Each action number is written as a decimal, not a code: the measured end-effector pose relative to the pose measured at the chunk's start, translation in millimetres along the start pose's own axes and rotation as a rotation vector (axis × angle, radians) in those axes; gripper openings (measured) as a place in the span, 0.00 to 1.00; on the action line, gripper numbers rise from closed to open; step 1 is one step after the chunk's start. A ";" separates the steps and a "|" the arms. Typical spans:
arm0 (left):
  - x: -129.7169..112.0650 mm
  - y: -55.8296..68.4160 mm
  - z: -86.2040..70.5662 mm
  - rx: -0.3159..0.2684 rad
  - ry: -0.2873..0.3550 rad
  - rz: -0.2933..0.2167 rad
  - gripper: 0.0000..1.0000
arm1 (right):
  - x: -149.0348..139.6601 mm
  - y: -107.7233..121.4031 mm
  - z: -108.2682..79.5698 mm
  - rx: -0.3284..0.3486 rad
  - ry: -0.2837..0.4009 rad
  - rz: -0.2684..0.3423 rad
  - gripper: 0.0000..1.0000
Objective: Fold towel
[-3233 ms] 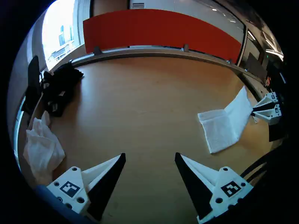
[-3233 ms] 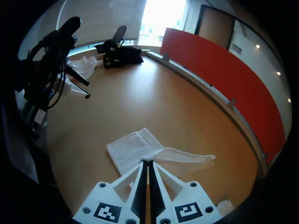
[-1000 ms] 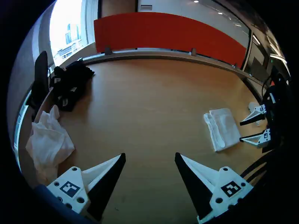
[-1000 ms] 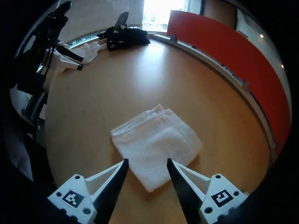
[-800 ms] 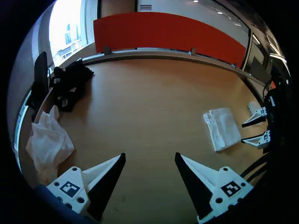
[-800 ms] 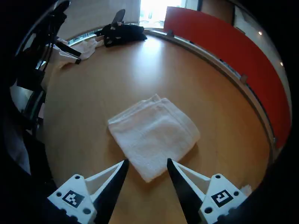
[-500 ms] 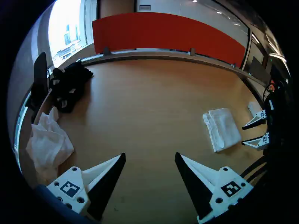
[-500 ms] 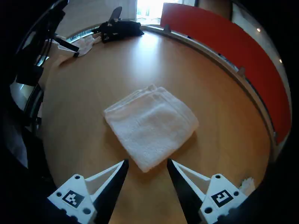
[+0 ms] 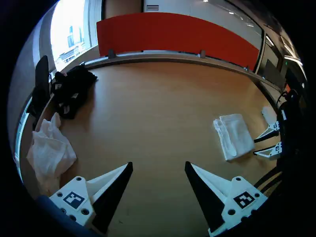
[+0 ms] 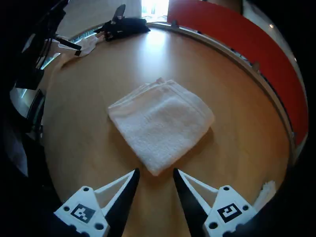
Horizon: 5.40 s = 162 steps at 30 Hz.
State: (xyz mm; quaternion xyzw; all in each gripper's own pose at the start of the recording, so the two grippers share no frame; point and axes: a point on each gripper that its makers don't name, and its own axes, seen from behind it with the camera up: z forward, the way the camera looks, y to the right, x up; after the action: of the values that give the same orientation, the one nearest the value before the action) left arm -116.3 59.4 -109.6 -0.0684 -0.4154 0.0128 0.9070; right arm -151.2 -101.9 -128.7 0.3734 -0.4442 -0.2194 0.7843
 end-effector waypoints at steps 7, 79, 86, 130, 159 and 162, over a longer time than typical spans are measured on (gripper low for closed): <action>1.9 -1.3 0.5 0.001 0.001 0.001 0.98 | -3.1 -0.2 2.9 0.004 -0.011 0.018 0.37; 22.5 10.7 2.1 -0.016 0.039 0.026 0.98 | 115.7 119.5 -143.2 -0.216 0.185 -0.005 0.07; 25.5 16.9 3.8 -0.023 0.038 0.038 0.98 | 98.6 164.1 -164.7 -0.282 0.163 0.018 0.06; 33.1 26.7 13.6 -0.017 0.024 0.068 0.98 | 25.2 337.2 -227.4 -0.468 0.043 0.139 0.06; 35.6 31.2 16.0 -0.023 0.020 0.079 0.98 | 15.6 339.7 -231.0 -0.475 0.023 0.133 0.05; 36.6 32.2 16.3 -0.025 0.021 0.081 0.98 | 11.2 336.5 -232.1 -0.475 0.022 0.139 0.05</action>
State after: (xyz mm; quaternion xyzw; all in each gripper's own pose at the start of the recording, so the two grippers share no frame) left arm -103.6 96.1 -75.9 -0.0964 -0.4027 0.0434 0.9092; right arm 58.4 191.5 64.2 0.1495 -0.3961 -0.2589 0.8682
